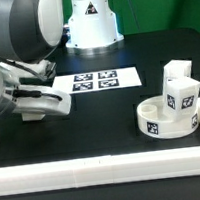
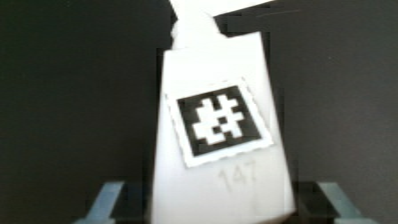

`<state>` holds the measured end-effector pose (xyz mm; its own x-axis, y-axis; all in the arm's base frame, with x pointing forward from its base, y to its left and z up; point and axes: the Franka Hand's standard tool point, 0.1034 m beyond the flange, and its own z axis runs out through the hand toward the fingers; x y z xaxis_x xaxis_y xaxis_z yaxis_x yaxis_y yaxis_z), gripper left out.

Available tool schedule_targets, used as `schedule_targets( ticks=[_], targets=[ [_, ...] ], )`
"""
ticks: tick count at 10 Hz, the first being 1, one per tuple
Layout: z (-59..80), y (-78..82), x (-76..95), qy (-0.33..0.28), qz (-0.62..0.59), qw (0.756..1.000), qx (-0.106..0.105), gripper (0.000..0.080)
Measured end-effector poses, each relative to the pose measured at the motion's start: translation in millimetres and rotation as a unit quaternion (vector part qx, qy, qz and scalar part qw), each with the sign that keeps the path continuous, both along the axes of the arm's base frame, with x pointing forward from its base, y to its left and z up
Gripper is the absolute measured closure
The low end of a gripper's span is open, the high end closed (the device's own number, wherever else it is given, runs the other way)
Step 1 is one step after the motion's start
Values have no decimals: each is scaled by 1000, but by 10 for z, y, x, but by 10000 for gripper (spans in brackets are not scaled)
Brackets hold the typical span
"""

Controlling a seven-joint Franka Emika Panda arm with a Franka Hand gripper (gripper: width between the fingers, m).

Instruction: Assemble stool

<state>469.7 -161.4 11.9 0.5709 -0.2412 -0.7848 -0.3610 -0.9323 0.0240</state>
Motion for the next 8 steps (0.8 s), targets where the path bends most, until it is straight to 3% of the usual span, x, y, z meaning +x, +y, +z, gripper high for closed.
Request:
schedule_targets(
  ticks=[6,7,8],
  targets=[
    [19,5,12,-1,1,1000,0,472],
    [121,48,75,-9,4,1000,1,472],
    [312,166,151,-13,4,1000,-1,472]
  ],
)
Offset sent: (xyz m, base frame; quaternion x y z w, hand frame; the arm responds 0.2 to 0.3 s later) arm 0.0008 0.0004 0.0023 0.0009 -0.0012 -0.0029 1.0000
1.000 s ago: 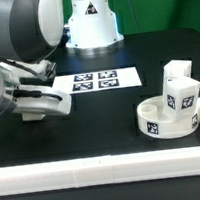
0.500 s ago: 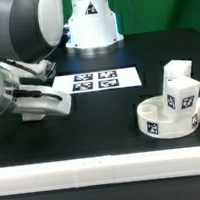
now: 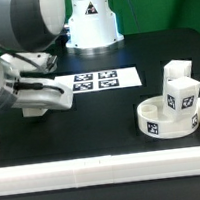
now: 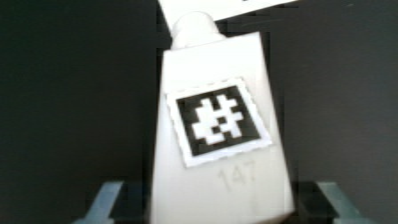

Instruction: Assemble stool

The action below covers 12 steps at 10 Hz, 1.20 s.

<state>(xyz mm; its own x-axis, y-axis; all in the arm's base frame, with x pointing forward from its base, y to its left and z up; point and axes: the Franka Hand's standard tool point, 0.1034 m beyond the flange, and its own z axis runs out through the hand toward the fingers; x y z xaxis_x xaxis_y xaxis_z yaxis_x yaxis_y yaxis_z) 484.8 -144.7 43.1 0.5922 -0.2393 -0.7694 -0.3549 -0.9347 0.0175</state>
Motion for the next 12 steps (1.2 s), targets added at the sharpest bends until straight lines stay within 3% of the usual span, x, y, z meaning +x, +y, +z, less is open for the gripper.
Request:
schedule_targets(
  ticks=[2,3,4,6,7,10,12],
  targets=[
    [380,208,158,-11,-8,1000,-14,472],
    [269,142,159,-34,-7,999,-22,472],
    [251,140,119,-28,-10,999,-21,472],
    [222,115,305,-102,-2,994,-46,472],
    [284,189,299,-121,-7,991,-54,472],
    [493,393,512,-213,-22,972,-92,472],
    [455,387,573,-287,-19,951,-118,472]
  ],
)
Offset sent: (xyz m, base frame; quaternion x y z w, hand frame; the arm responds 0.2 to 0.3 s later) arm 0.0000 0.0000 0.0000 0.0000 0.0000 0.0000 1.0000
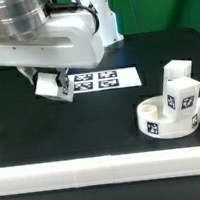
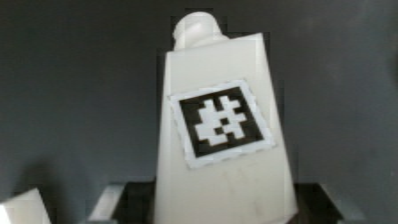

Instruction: Assemble stool

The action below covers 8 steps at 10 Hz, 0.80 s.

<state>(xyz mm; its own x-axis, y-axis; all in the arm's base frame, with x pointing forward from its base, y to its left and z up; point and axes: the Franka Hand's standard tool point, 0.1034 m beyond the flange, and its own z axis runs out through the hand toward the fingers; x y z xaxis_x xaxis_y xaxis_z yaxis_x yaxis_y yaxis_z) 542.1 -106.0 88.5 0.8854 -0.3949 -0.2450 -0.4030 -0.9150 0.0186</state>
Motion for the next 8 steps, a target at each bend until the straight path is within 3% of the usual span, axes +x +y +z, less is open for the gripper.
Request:
schedule_targets(
  ticks=[2,4,6,8],
  targets=[
    [-4,11,80,-72,6,997,-30,472],
    [134,210,125,-124,-3,991,-44,472],
    [330,469,152,-163,-10,986,-44,472],
    [297,442,138,-160,-8,986,-46,472]
  ],
)
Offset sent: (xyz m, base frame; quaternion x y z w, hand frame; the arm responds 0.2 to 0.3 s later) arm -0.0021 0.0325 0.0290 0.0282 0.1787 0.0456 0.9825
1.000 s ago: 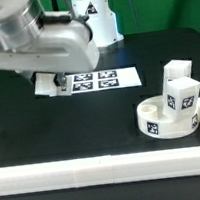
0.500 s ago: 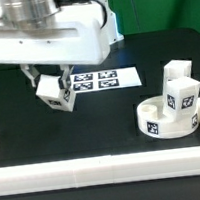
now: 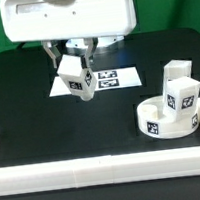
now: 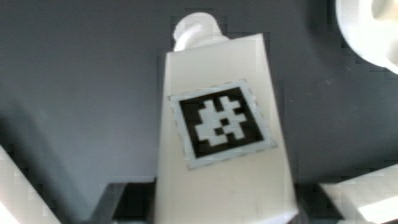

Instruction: Assemble stool

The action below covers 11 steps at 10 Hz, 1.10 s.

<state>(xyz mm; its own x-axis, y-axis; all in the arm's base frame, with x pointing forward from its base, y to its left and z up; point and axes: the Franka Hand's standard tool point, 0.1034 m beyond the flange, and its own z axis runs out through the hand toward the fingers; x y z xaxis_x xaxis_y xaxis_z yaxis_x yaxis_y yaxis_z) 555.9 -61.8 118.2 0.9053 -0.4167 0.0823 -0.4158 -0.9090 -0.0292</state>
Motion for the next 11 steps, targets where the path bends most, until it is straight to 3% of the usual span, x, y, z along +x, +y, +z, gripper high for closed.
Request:
schedule_targets(
  ticks=[2,4,6,10,11],
  targets=[
    [5,17,19,-8,-2,1000,-3,472],
    [114,198,60,-15,-8,1000,5,471],
    [185,458,156,-88,-23,996,-10,472],
    [158,611,198,-202,-6,978,-50,471],
    [123,751,130,-205,-14,978,-45,471]
  ],
)
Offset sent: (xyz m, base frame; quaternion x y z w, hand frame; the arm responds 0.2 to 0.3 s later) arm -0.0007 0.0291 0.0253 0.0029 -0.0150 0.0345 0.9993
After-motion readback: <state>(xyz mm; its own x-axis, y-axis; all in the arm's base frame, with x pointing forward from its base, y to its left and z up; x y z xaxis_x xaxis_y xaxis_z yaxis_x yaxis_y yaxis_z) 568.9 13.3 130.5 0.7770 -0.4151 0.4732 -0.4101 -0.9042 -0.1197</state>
